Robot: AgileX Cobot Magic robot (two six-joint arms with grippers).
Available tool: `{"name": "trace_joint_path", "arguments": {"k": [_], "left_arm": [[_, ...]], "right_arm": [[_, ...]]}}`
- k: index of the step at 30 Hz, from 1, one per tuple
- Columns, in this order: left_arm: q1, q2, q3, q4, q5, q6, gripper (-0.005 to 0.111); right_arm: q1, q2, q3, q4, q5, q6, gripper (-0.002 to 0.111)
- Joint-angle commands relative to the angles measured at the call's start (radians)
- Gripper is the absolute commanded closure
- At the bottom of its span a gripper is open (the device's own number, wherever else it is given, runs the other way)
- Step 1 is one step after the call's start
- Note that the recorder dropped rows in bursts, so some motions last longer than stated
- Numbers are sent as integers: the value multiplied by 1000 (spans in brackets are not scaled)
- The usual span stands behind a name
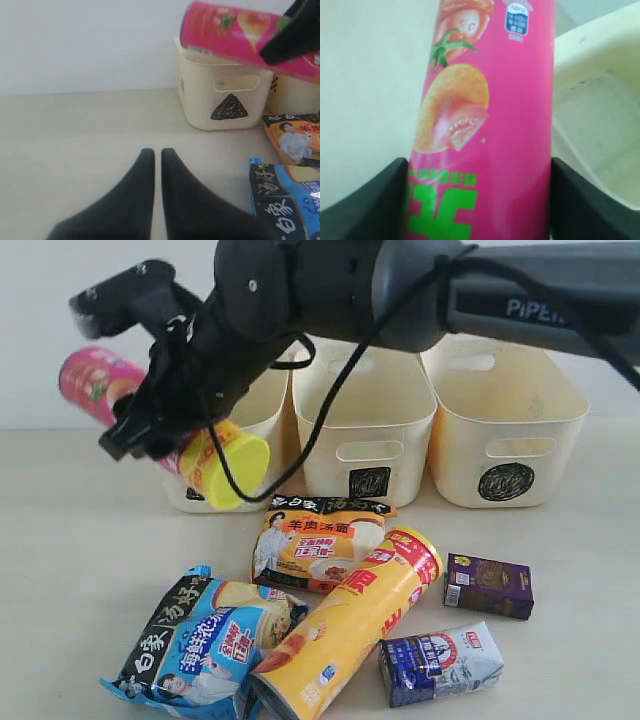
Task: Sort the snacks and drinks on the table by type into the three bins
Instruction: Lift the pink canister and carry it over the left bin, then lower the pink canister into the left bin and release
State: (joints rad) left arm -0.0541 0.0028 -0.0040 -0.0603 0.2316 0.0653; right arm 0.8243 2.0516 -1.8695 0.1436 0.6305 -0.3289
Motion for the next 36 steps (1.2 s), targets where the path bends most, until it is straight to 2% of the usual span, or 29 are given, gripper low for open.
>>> {"name": "trace_joint_path", "arguments": {"k": [1,5,12,24,36], "left_arm": [[4,-3,4,-11,1,6,102],[4,-3,4,-11,1,6,102],[4,-3,4,-11,1,6,102],[4,-3,4,-11,1,6,102],[4,-3,4,-11,1,6,102]], "right_arm": [[-53,1,-57,-21,-97,172,107],[-100,47,-147,-23,-139,275,107],[-118,129,-222,-21,-333,282,107],[-143,312,-286,-36,-638,238,107],[-174,434,-286,-38,-787,156,107]]}}
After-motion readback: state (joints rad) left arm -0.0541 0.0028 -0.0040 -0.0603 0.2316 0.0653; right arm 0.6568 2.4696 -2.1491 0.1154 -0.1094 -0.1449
